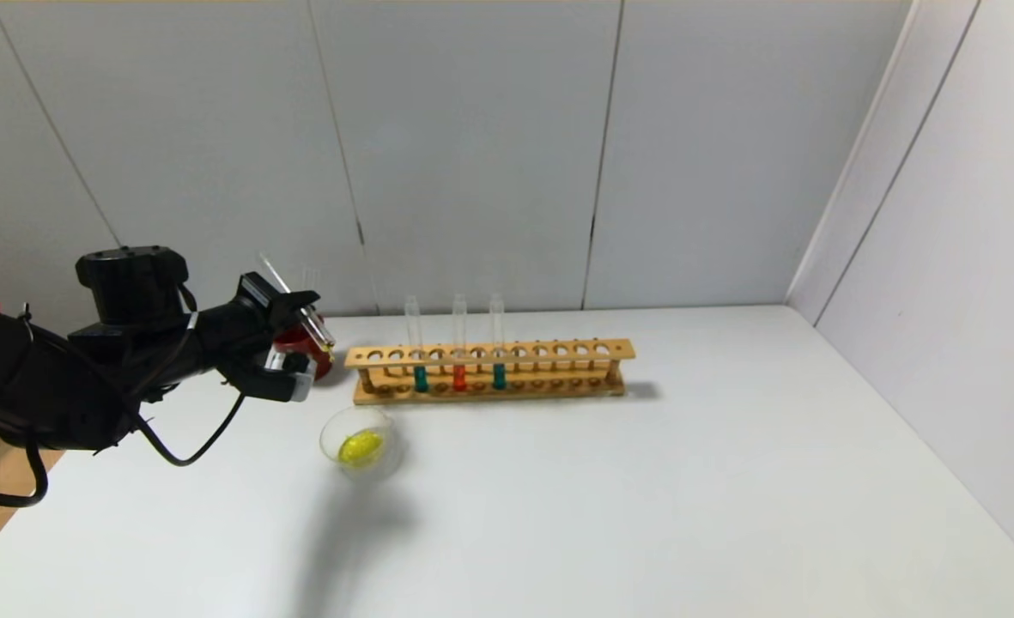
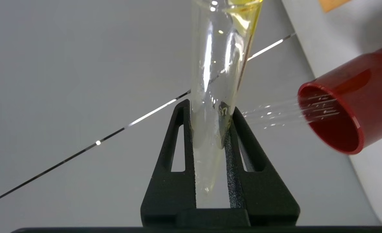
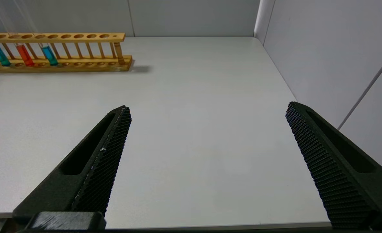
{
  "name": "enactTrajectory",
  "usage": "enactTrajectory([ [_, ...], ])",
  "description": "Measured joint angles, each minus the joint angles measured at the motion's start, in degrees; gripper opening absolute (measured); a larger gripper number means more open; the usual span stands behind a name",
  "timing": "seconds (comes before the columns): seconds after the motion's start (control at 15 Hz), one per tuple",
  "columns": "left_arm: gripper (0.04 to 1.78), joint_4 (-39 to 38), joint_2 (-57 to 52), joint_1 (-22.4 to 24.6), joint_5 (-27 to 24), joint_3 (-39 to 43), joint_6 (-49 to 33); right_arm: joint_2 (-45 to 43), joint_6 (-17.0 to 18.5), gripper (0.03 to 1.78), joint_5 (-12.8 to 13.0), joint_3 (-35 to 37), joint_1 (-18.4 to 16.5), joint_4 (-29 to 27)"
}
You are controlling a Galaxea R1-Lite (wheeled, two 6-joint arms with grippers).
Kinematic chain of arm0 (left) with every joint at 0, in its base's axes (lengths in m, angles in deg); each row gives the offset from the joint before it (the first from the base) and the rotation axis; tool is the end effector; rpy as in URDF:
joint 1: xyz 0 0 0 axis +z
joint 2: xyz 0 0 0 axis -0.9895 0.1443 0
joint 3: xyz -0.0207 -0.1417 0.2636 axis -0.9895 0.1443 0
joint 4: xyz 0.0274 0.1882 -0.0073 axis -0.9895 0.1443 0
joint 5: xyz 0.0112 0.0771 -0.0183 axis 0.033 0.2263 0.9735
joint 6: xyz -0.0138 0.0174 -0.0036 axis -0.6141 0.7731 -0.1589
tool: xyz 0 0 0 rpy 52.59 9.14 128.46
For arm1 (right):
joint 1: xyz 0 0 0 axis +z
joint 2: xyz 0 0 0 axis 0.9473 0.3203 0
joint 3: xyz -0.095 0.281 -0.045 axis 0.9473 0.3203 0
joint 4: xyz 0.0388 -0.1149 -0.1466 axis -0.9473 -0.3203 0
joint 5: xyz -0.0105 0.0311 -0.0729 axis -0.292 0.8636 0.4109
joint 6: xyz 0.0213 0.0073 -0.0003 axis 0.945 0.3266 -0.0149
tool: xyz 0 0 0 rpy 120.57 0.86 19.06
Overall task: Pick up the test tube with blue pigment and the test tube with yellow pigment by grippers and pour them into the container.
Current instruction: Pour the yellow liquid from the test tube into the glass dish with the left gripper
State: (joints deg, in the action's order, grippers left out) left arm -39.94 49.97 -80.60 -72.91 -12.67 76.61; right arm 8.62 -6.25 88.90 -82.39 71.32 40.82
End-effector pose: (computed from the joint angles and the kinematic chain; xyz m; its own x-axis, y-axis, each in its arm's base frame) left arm 0.3551 -0.0032 0.1397 0.8850 -0.4358 -0.1637 -0.0518 -0.4416 0.8957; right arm -0.0229 0.0001 0.0761 1.0000 0.0028 0.0059 -0.0028 1.0000 0.0009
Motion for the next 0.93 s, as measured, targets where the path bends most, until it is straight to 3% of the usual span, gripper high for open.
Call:
enactTrajectory([
  [0.6, 0.32, 0.0, -0.8, 0.1, 0.5, -1.0, 3.0, 0.0, 0.0, 1.75, 0.0, 0.0, 0.0, 0.0],
  [0.93, 0.32, -0.2, -2.9, 0.1, 4.4, 0.4, 4.1, 0.0, 0.0, 1.75, 0.0, 0.0, 0.0, 0.0],
])
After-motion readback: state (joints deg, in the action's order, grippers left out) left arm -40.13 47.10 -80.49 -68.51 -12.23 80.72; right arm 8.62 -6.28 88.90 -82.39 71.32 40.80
